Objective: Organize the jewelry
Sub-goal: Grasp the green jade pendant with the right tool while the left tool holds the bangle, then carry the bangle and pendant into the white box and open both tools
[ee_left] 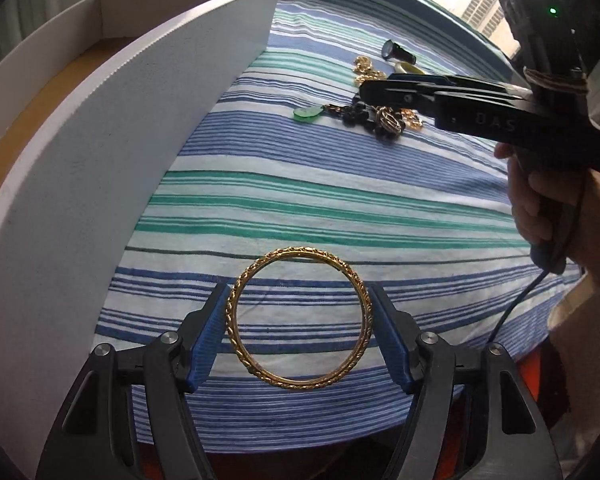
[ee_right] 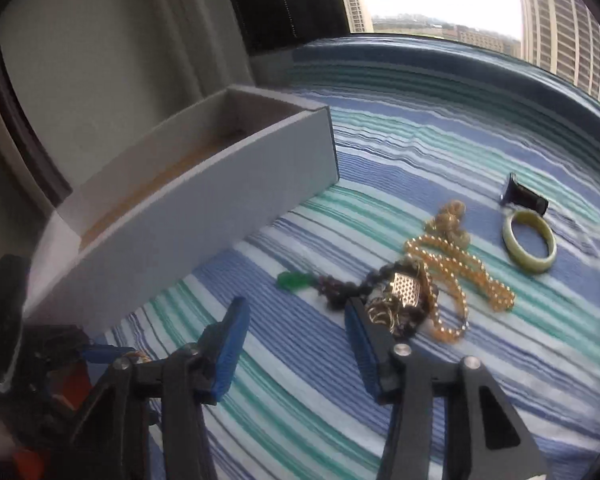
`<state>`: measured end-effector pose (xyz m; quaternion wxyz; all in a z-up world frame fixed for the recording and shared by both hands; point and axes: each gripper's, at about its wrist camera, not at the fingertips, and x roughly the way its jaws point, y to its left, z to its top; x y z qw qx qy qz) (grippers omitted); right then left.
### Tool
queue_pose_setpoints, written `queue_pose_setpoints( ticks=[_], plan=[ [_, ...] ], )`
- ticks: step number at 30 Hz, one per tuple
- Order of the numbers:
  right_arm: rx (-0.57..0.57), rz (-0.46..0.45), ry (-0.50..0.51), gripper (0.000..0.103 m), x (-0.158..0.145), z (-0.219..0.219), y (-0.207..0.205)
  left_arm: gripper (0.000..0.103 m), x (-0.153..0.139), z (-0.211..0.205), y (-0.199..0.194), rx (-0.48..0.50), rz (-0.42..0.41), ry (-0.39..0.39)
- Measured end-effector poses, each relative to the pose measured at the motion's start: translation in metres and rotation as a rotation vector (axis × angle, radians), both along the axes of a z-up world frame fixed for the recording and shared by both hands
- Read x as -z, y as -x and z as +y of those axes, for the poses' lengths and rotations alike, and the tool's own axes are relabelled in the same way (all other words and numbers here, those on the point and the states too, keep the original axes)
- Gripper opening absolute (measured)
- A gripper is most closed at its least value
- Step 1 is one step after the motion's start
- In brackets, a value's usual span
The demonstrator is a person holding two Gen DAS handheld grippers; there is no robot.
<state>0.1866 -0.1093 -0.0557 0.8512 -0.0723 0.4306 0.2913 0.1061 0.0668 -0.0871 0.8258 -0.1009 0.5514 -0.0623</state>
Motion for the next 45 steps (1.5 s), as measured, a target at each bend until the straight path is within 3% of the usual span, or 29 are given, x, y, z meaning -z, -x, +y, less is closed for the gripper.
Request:
queue_pose_setpoints(
  ticks=[4, 8, 10, 12, 14, 19, 25, 26, 28, 30, 36, 45],
  plan=[
    [-0.12, -0.033, 0.127, 0.051, 0.027, 0.032, -0.026, 0.07, 0.003, 0.004, 0.004, -0.005, -0.002, 0.012],
    [-0.139, 0.026, 0.191, 0.051, 0.055, 0.042, -0.04, 0.07, 0.009, 0.007, 0.005, -0.008, 0.009, 0.03],
    [-0.167, 0.069, 0.154, 0.051, 0.055, 0.042, -0.037, 0.07, 0.008, 0.011, 0.008, -0.009, 0.004, 0.038],
    [-0.271, 0.168, 0.031, 0.049, 0.045, 0.039, -0.023, 0.07, 0.006, 0.014, 0.01, -0.014, -0.002, 0.035],
    [-0.332, 0.132, 0.046, 0.051, 0.03, 0.036, -0.003, 0.07, 0.004, 0.018, 0.012, -0.021, -0.009, 0.028],
    [-0.29, 0.044, 0.147, 0.053, 0.024, 0.03, 0.01, 0.07, 0.005, 0.023, 0.013, -0.04, -0.005, 0.027],
    [-0.205, 0.103, 0.21, 0.052, 0.057, 0.043, -0.007, 0.07, 0.003, 0.023, 0.015, -0.042, -0.005, 0.026],
    [-0.189, 0.089, 0.213, 0.048, 0.058, 0.044, -0.006, 0.07, 0.002, 0.023, 0.016, -0.04, -0.009, 0.027],
    [-0.157, 0.097, 0.229, 0.015, 0.057, 0.043, -0.008, 0.07, -0.001, 0.023, 0.017, -0.037, -0.015, 0.03],
    [-0.105, 0.129, 0.226, 0.015, 0.057, 0.037, -0.009, 0.07, -0.005, 0.02, 0.017, -0.032, -0.023, 0.028],
    [0.002, 0.121, 0.121, 0.015, 0.021, 0.013, 0.011, 0.07, -0.034, 0.011, 0.023, -0.01, -0.069, 0.021],
    [-0.006, 0.008, 0.008, 0.015, -0.065, 0.013, 0.043, 0.07, -0.109, 0.022, 0.044, 0.013, -0.182, 0.095]
  ],
)
